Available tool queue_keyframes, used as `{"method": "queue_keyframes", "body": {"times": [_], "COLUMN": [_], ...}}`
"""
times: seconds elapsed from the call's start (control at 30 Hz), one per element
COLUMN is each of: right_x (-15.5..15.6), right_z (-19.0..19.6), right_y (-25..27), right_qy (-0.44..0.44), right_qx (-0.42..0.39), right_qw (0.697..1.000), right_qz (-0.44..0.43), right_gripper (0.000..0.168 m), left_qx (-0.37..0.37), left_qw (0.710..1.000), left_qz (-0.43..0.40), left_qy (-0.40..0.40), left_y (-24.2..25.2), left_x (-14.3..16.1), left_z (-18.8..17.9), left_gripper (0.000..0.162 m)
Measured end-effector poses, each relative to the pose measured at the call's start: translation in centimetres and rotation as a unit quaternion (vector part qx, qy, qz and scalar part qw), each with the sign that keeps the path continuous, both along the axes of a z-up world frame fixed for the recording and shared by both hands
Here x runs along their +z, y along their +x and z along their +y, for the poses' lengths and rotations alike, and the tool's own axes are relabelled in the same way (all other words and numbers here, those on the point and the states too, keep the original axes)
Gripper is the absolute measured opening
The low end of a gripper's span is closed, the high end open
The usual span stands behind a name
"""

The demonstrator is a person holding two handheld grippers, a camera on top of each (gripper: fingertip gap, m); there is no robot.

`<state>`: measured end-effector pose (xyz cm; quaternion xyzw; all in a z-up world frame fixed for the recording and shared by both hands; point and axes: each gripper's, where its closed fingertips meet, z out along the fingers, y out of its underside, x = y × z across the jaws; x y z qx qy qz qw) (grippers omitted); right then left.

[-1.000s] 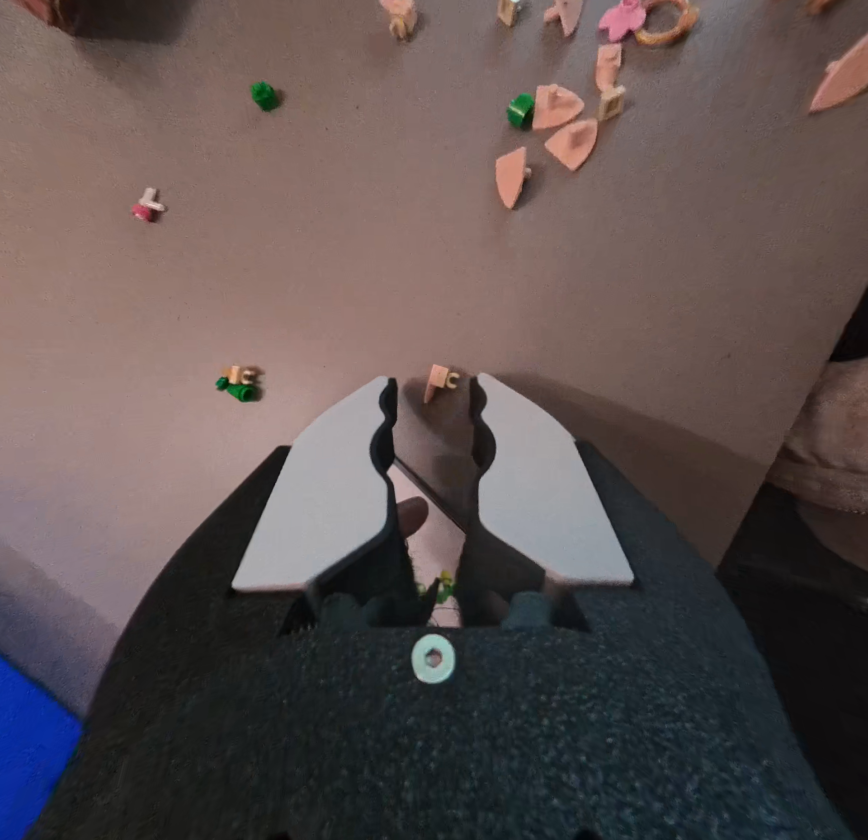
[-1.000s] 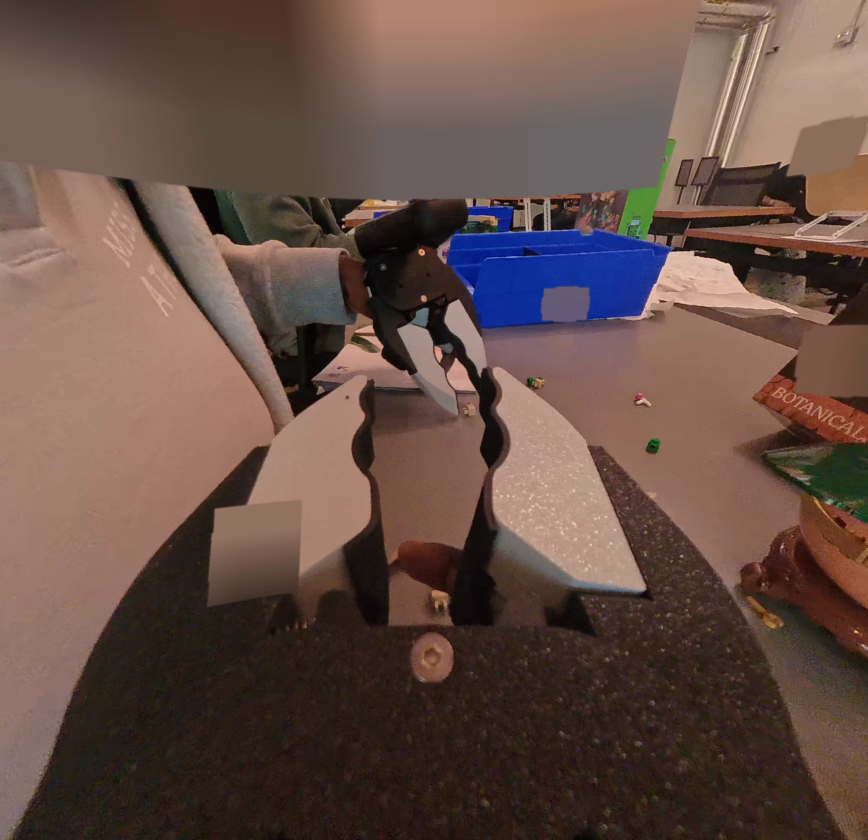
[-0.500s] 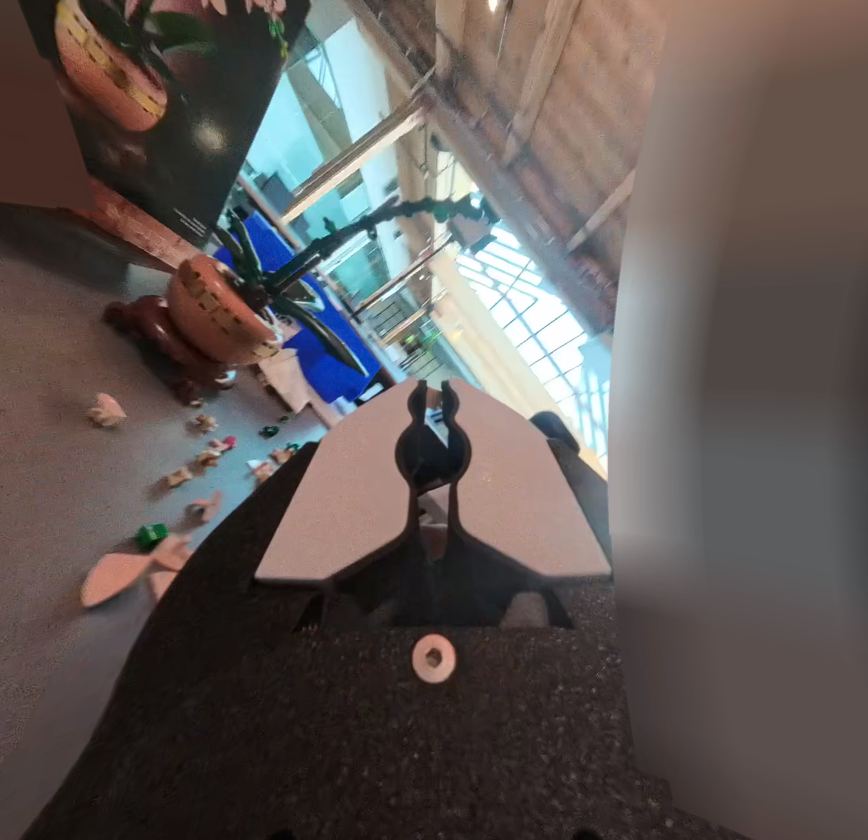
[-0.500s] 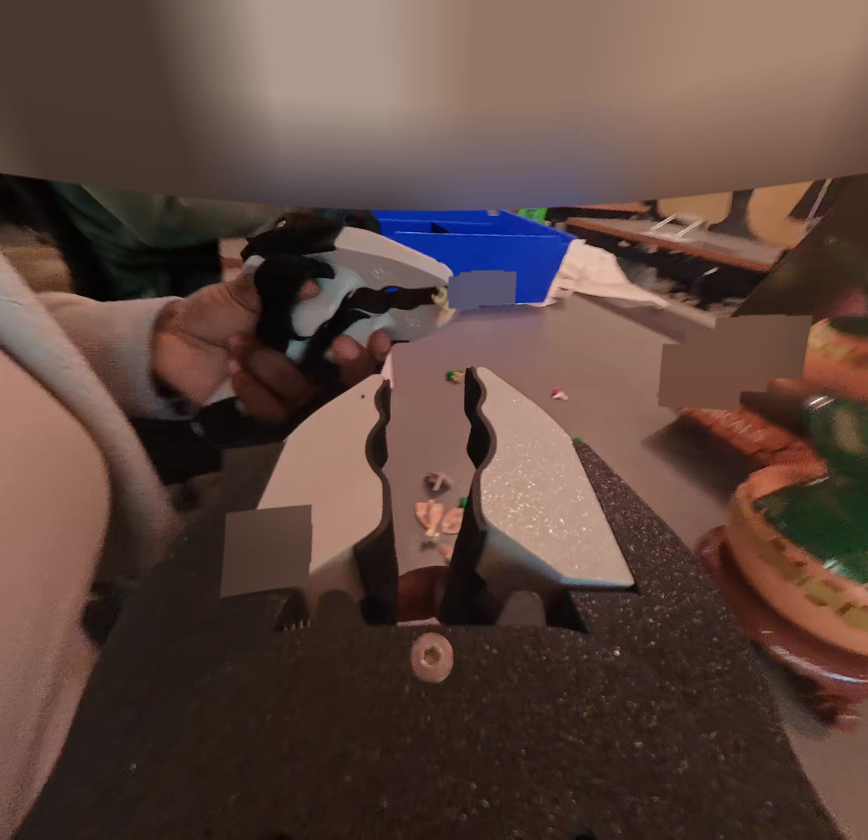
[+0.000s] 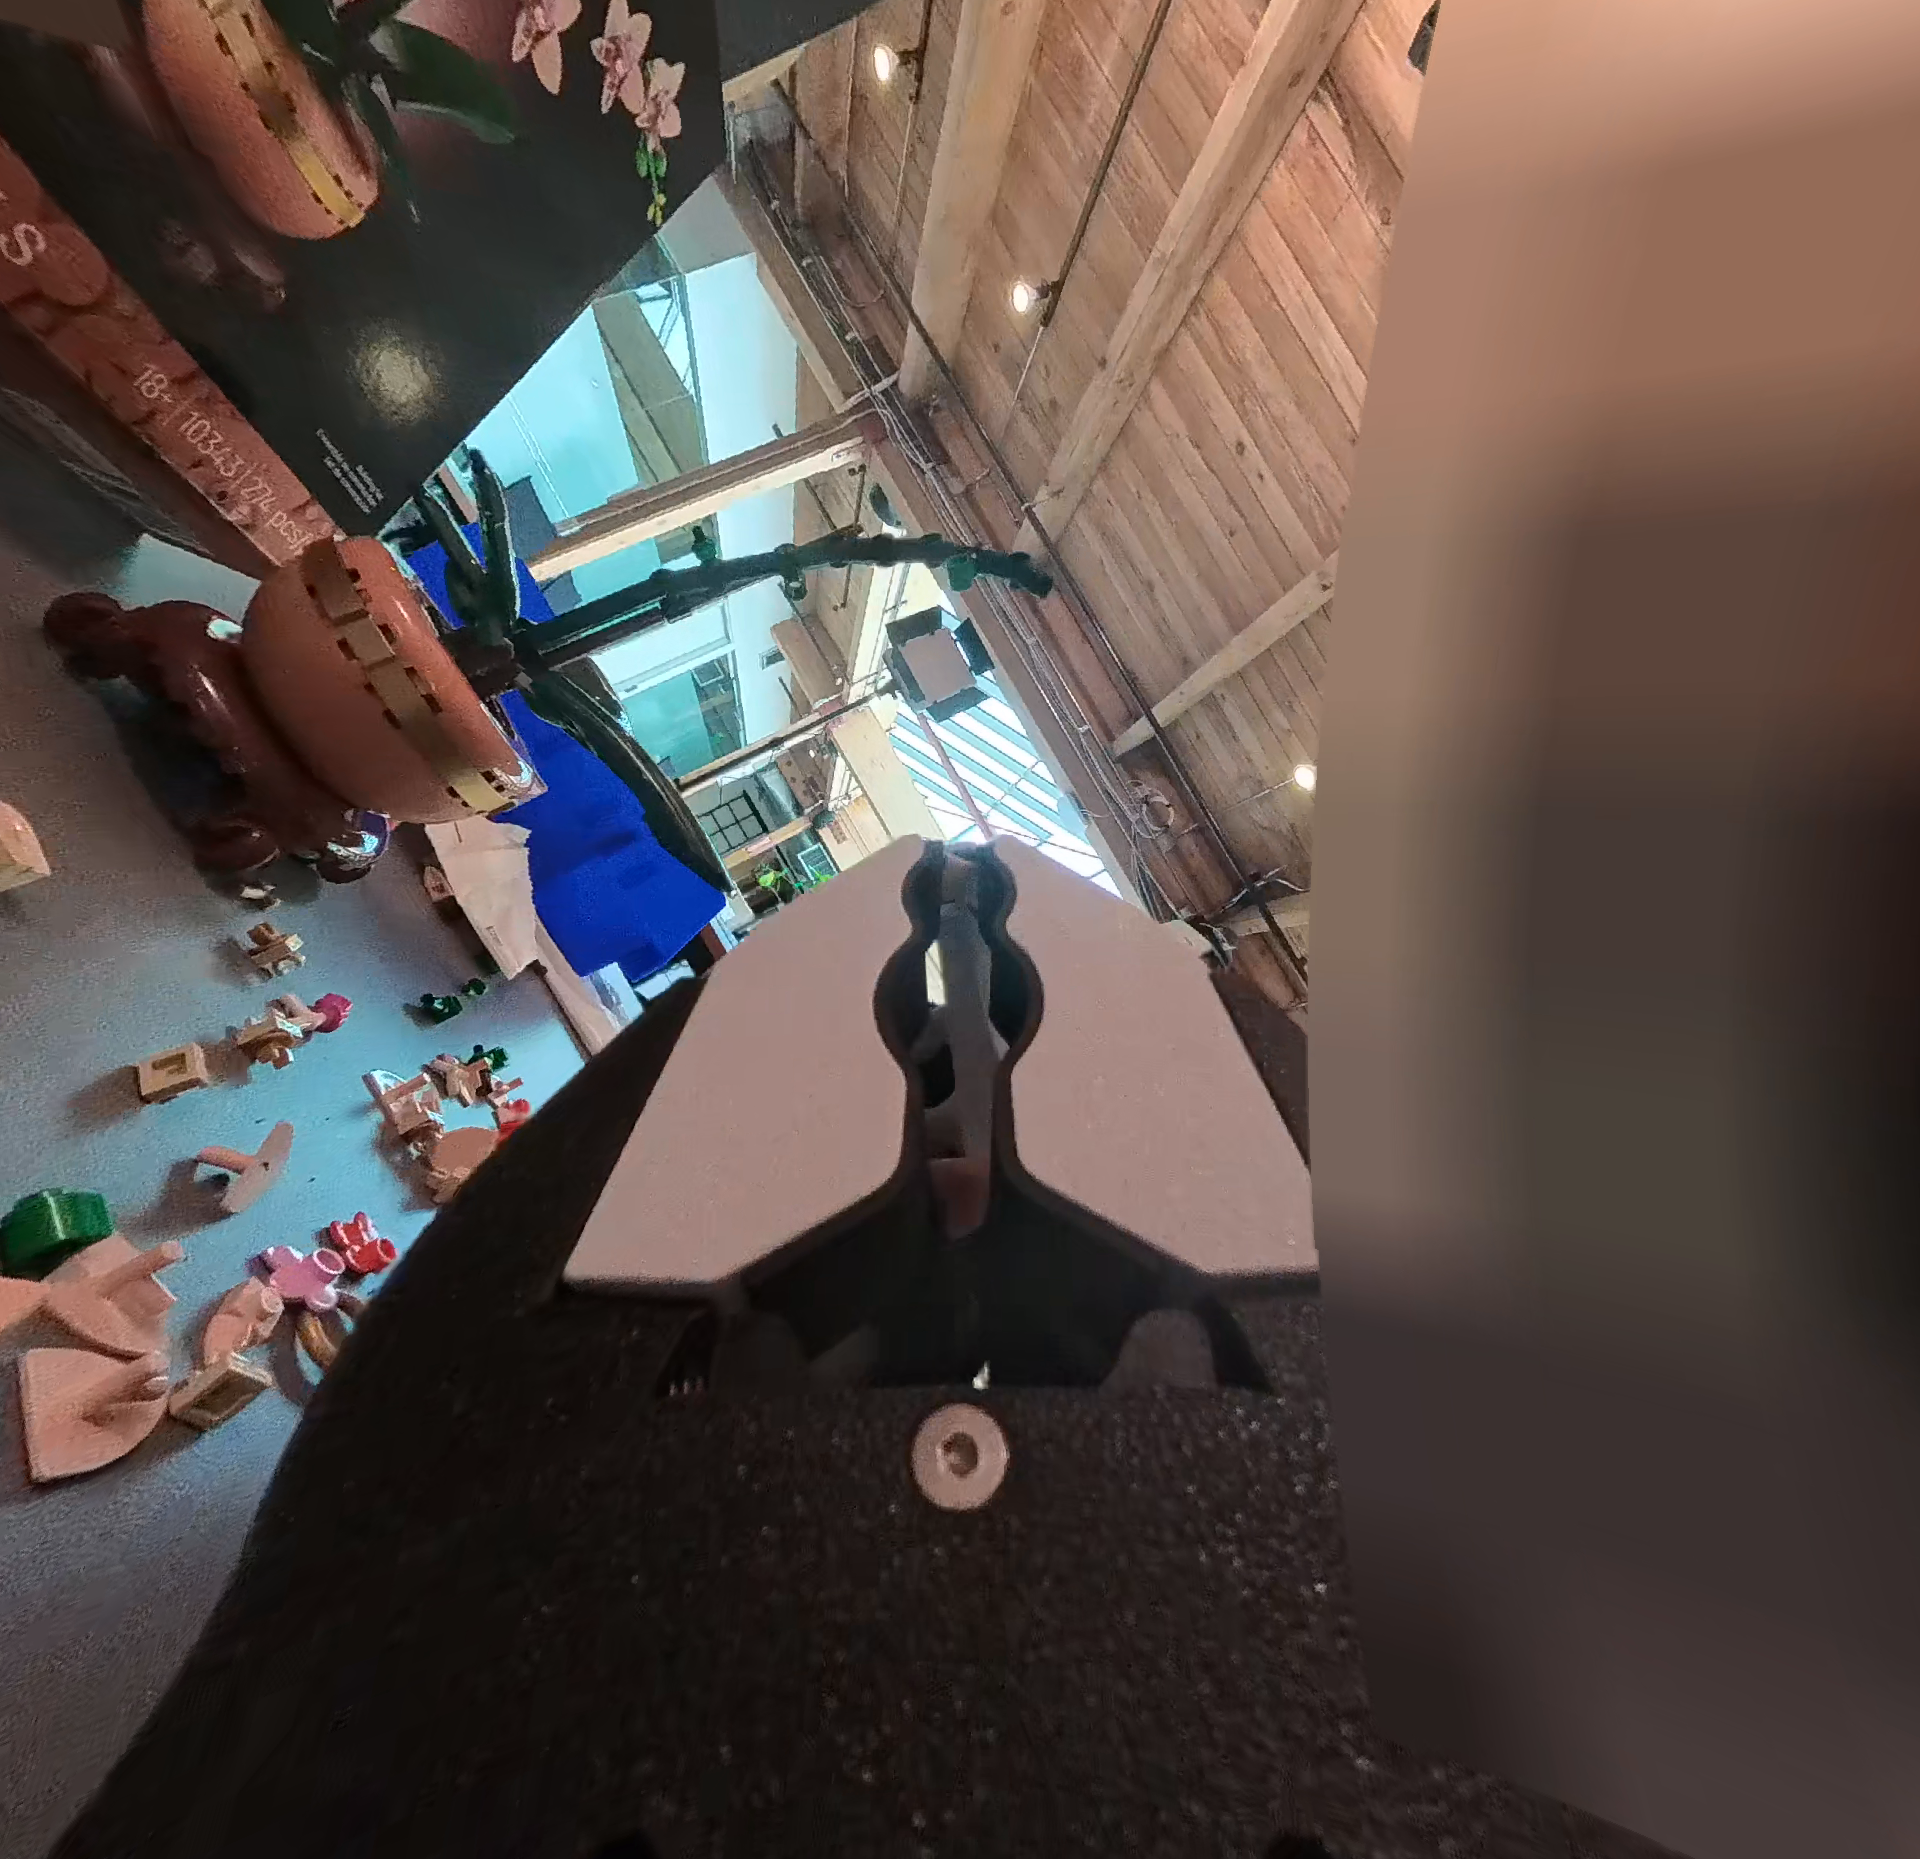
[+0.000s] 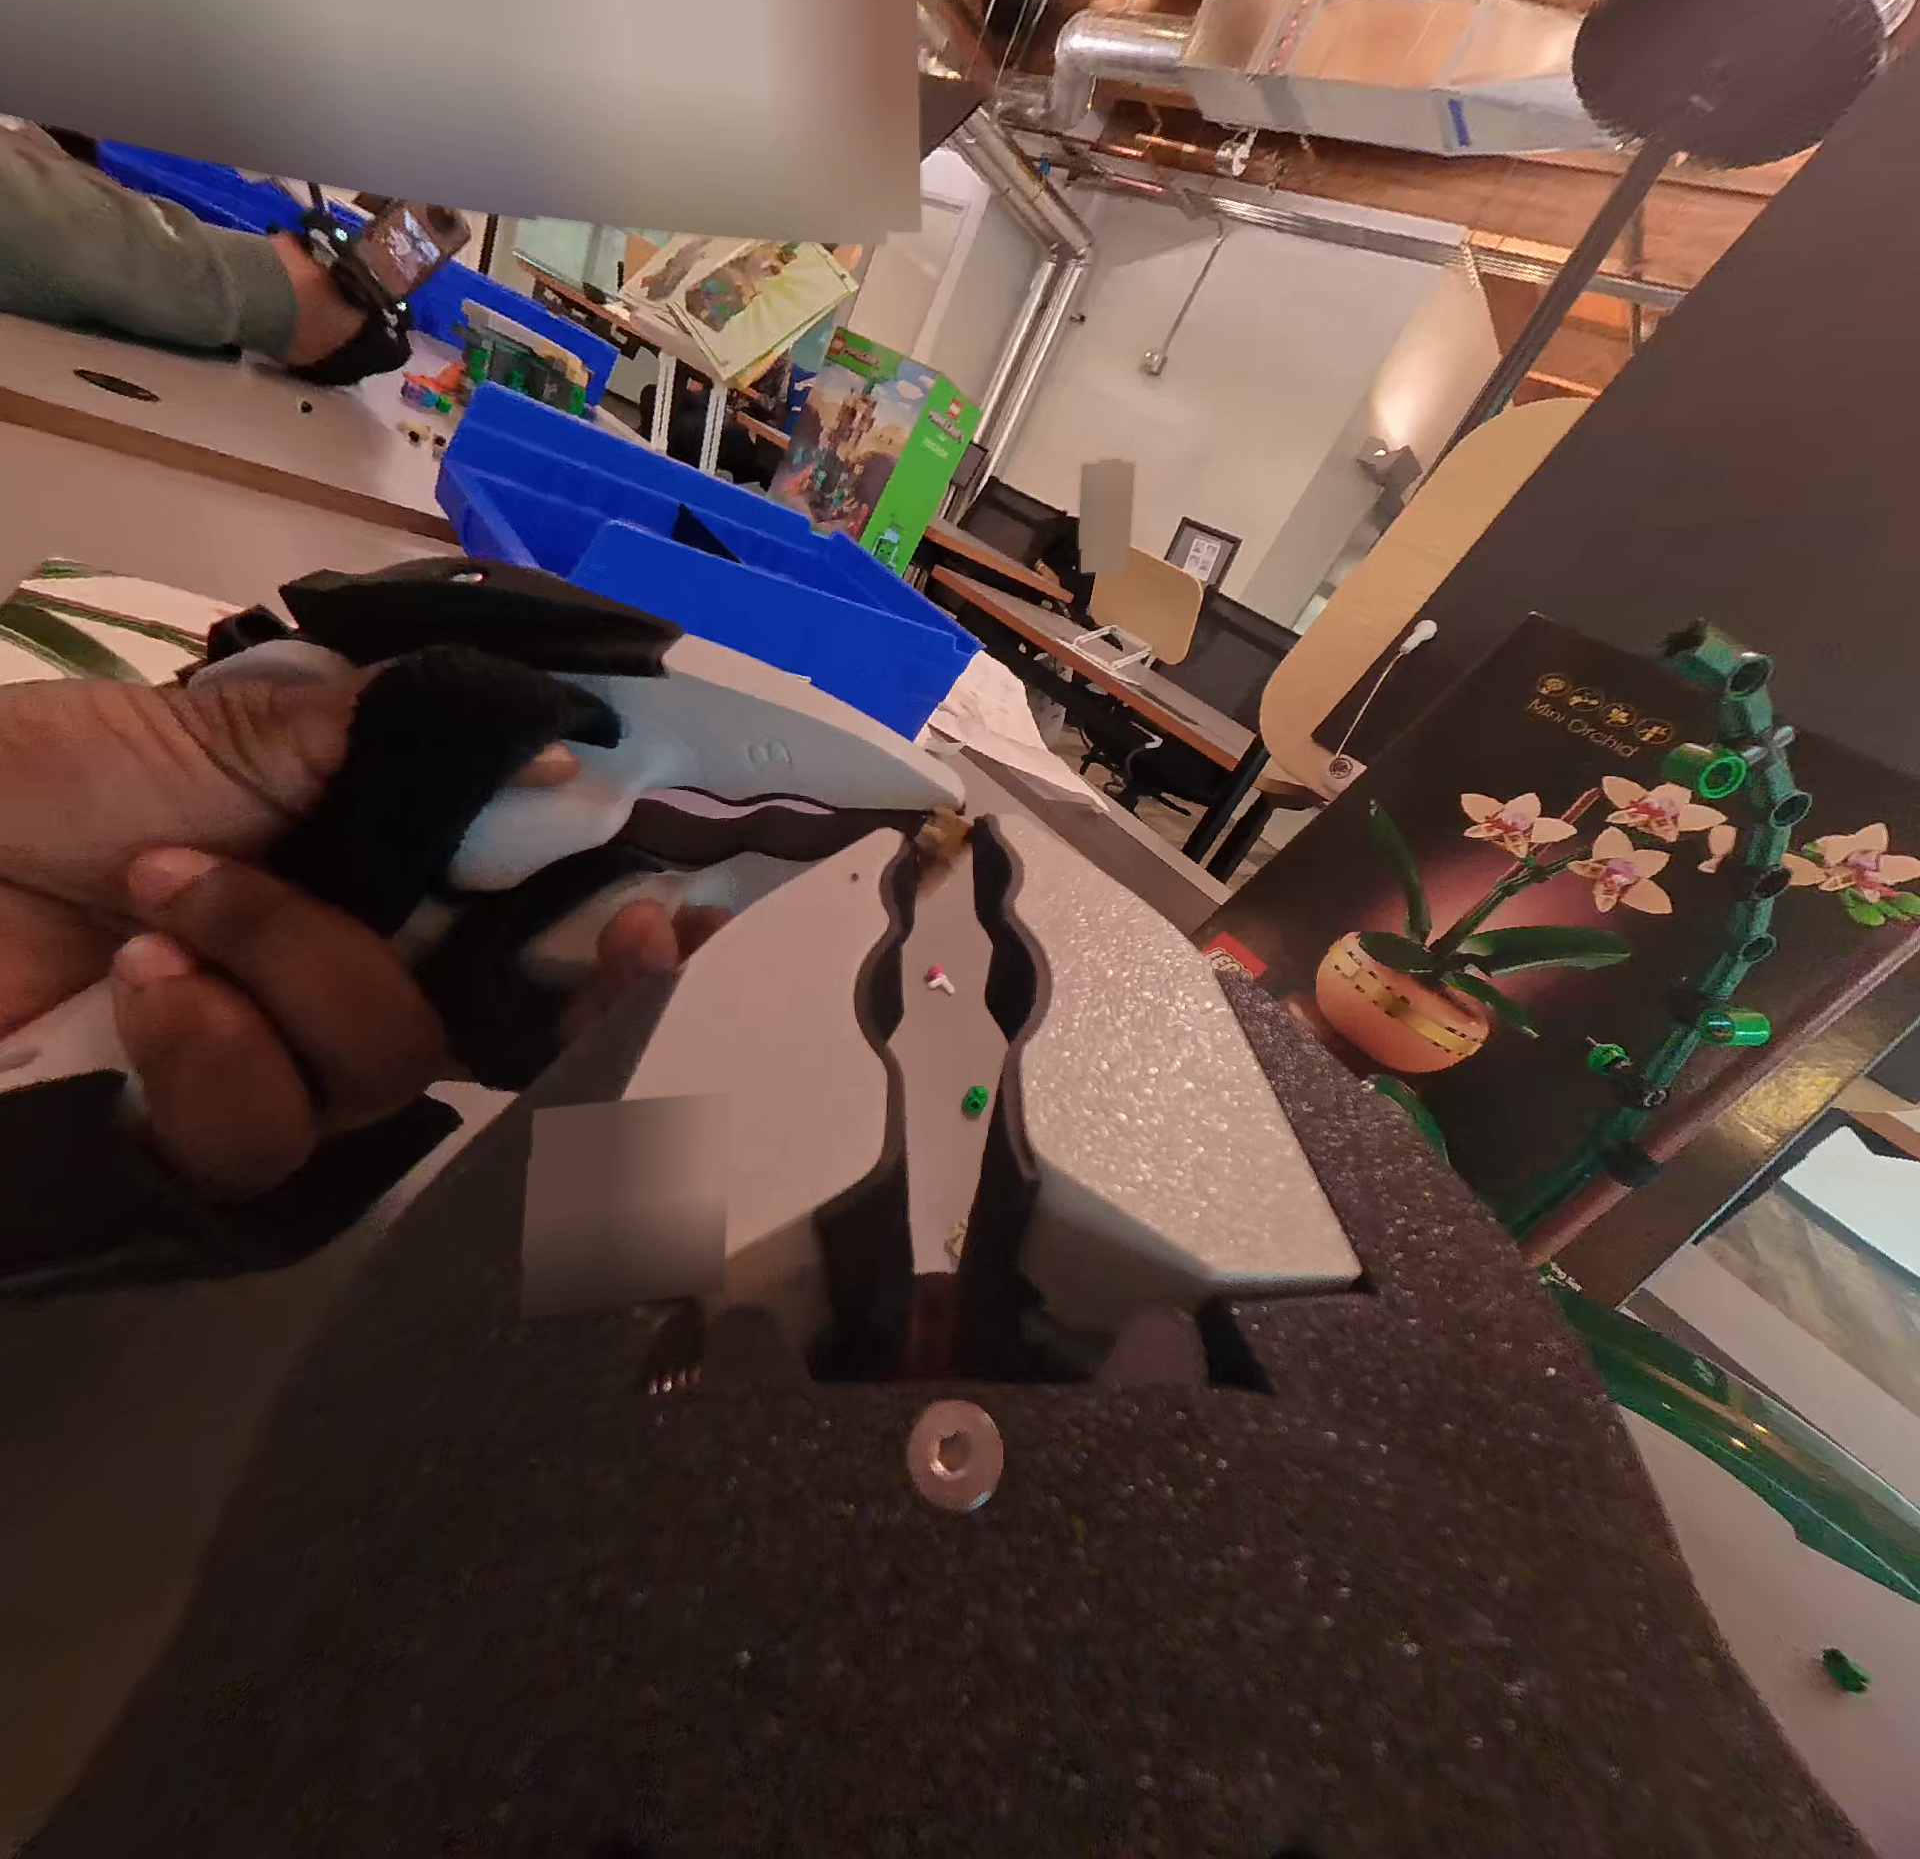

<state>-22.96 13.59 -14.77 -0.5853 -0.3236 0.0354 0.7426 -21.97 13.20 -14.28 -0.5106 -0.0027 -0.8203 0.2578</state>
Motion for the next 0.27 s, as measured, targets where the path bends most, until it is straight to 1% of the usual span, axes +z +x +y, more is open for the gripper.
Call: {"method": "queue_keyframes", "body": {"times": [0.03, 0.17, 0.23, 0.27], "right_x": [-0.01, -0.05, 0.05, 0.13], "right_z": [-0.02, -0.03, -0.27, -0.39], "right_y": [0.02, 0.17, 0.35, 0.48], "right_qy": [0.001, -0.018, -0.04, -0.058], "right_qx": [-0.001, 0.016, 0.047, 0.07], "right_qw": [1.0, 0.999, 0.995, 0.99], "right_qz": [-0.001, 0.031, 0.075, 0.111], "right_gripper": [0.01, 0.008, 0.008, 0.008], "left_qx": [0.002, 0.002, 0.001, -0.001], "left_qw": [1.0, 1.0, 0.999, 0.998], "left_qz": [0.002, 0.007, 0.017, 0.023], "left_qy": [0.001, 0.012, 0.037, 0.058], "left_y": [0.03, 0.19, 0.2, 0.15], "left_x": [-0.07, -0.06, 0.09, 0.3], "left_z": [0.0, -0.07, -0.25, -0.39], "left_gripper": [0.005, 0.006, 0.006, 0.009]}}
